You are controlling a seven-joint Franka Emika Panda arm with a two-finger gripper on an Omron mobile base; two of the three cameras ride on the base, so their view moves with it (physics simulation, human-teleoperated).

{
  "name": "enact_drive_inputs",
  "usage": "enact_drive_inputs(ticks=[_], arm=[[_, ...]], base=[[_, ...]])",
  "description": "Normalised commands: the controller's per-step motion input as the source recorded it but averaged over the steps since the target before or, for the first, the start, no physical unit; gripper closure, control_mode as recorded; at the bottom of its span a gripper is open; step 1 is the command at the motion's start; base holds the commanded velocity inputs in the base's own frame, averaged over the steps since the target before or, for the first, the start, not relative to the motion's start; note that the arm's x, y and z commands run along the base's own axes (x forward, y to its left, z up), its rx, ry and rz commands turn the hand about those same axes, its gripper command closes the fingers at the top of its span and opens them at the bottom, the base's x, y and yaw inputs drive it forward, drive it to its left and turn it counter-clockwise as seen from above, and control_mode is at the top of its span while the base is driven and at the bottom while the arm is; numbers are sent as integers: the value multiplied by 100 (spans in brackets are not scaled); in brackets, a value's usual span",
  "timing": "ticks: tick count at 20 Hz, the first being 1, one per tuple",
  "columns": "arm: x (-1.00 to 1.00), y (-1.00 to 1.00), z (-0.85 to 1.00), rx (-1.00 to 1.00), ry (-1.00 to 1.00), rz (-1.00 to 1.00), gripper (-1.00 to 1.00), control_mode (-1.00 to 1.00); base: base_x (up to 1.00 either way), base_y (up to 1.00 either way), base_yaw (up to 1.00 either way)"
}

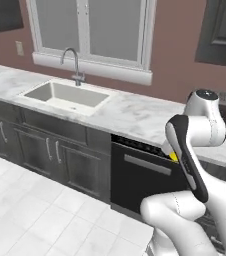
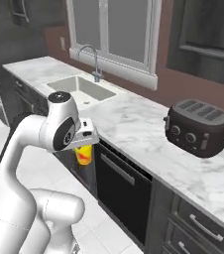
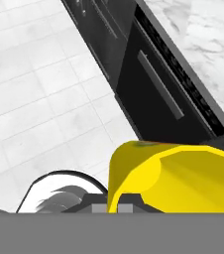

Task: Pick the cup and bowl from the counter and place them on the counter next to the sink.

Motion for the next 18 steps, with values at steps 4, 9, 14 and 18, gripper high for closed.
enact_drive_inputs(ticks=[4,9,14,18], arm=[[0,0,0,0,0,0,100,100],[0,0,0,0,0,0,100,100],[0,0,0,0,0,0,100,100],[0,0,0,0,0,0,100,100]], base=[[67,100,-41],[48,100,-54],[44,92,-65],[53,75,-71]])
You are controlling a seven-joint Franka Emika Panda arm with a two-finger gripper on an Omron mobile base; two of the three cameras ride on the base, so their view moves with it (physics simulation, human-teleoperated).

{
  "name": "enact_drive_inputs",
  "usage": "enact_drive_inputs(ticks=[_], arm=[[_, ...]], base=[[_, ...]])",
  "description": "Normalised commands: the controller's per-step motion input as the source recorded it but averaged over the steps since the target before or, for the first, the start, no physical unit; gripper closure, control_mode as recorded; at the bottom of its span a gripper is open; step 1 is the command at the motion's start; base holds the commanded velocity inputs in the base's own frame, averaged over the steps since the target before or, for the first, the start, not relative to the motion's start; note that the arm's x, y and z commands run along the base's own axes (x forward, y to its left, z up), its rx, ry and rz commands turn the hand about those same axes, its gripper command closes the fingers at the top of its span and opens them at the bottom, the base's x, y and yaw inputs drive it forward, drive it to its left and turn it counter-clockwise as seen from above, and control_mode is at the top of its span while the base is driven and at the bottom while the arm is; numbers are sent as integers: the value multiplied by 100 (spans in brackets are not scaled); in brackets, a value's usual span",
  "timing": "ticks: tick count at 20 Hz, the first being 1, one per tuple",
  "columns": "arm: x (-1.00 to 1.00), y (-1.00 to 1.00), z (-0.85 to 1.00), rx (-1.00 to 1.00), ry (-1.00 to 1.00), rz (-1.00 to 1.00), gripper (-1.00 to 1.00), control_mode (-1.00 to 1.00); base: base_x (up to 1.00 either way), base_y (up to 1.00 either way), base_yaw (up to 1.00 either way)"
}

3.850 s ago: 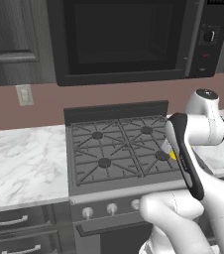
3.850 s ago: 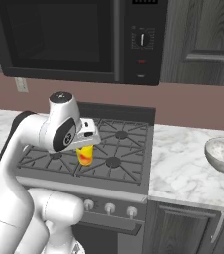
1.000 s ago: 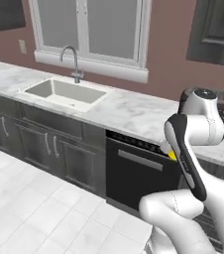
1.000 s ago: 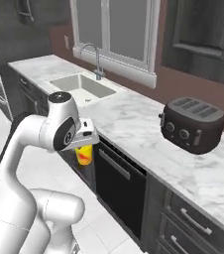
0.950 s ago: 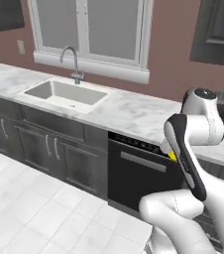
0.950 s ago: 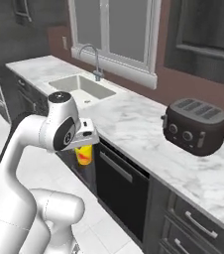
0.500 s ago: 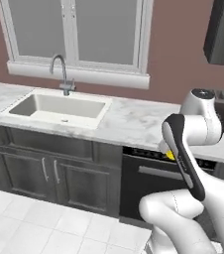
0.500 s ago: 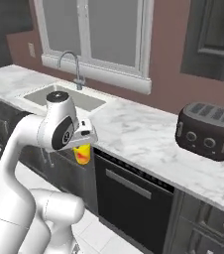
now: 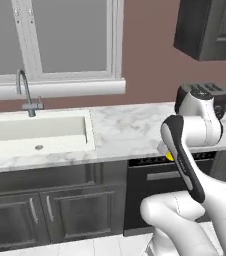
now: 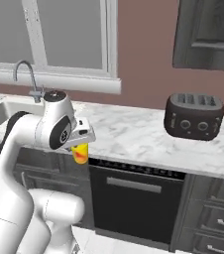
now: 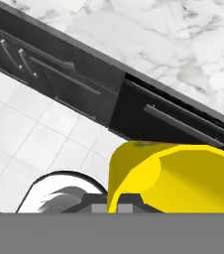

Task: Pick the cup and bowl from the counter and place them on the counter next to the sink.

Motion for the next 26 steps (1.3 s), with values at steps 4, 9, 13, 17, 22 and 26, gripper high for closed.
enact_drive_inputs(ticks=[4,9,13,17,22,26], arm=[[0,0,0,0,0,0,100,100],[0,0,0,0,0,0,100,100],[0,0,0,0,0,0,100,100],[0,0,0,0,0,0,100,100],[0,0,0,0,0,0,100,100],[0,0,0,0,0,0,100,100]], base=[[69,83,-66],[64,94,-29],[68,73,11],[36,10,15],[0,0,0],[0,0,0]])
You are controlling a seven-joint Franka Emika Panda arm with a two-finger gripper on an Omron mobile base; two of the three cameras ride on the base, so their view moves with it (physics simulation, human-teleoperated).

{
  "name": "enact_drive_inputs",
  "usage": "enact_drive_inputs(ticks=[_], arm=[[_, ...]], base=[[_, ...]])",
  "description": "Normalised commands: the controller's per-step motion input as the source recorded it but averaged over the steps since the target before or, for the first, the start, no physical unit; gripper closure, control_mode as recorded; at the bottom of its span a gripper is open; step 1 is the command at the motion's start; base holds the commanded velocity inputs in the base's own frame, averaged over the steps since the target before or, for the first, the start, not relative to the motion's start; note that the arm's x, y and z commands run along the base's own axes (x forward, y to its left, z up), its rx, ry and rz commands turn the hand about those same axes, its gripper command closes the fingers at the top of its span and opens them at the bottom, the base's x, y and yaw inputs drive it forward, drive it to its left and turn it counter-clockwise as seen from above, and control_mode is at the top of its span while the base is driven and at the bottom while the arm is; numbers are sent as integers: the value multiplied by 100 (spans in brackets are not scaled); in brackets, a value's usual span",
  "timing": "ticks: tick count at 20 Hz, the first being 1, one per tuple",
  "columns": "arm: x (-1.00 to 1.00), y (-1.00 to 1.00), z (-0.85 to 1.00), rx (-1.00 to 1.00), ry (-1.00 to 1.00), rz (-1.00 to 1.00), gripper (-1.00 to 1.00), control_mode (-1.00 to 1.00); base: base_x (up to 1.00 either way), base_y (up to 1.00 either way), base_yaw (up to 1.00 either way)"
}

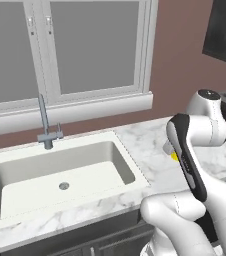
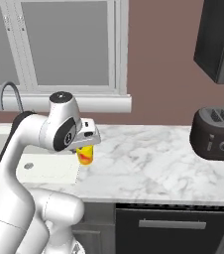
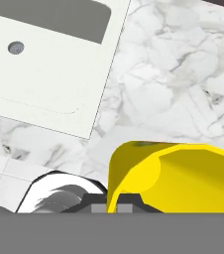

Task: Pick the cup and bowl from the counter and place them on the counter next to the sink.

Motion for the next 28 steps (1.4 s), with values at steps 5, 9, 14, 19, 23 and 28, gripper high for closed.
enact_drive_inputs(ticks=[5,9,14,19,23,28], arm=[[0,0,0,0,0,0,100,100],[0,0,0,0,0,0,100,100],[0,0,0,0,0,0,100,-100],[0,0,0,0,3,0,100,-100],[19,0,0,0,11,0,100,-100],[63,1,0,0,12,0,100,-100]], base=[[0,0,0],[0,0,0],[0,0,0],[0,0,0],[0,0,0],[0,0,0]])
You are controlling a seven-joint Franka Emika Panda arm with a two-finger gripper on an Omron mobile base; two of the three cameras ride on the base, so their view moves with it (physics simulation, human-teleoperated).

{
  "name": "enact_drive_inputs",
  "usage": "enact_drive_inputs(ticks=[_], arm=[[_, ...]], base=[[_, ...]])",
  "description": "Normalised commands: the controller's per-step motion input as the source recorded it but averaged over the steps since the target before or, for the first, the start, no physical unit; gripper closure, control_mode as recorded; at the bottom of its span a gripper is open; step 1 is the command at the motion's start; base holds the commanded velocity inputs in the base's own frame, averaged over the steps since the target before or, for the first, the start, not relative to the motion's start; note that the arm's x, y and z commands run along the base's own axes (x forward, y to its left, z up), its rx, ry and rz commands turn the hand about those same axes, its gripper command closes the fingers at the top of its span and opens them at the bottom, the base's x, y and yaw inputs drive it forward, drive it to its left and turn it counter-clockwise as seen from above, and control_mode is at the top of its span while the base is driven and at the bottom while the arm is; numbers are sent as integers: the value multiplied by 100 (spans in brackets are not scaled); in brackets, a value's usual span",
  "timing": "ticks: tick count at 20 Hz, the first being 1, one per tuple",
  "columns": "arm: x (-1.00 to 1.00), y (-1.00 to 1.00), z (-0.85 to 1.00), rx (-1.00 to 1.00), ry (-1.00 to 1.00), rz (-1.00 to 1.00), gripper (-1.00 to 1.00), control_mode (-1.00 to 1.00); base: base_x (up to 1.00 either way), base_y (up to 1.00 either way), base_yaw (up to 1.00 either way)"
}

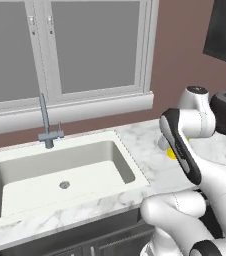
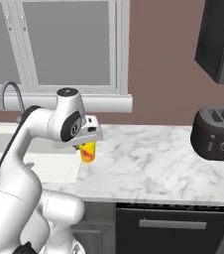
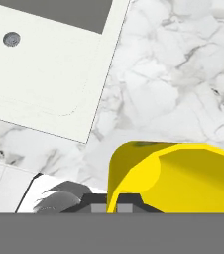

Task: Pick the cup and bowl from the counter and place them on the counter next to the sink.

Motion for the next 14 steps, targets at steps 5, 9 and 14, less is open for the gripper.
enact_drive_inputs(ticks=[5,9,14], arm=[[76,7,0,0,2,0,100,-100],[59,17,-15,0,0,0,100,-100],[36,23,-43,0,-1,-1,100,-100]], base=[[0,0,0],[0,0,0],[0,0,0]])
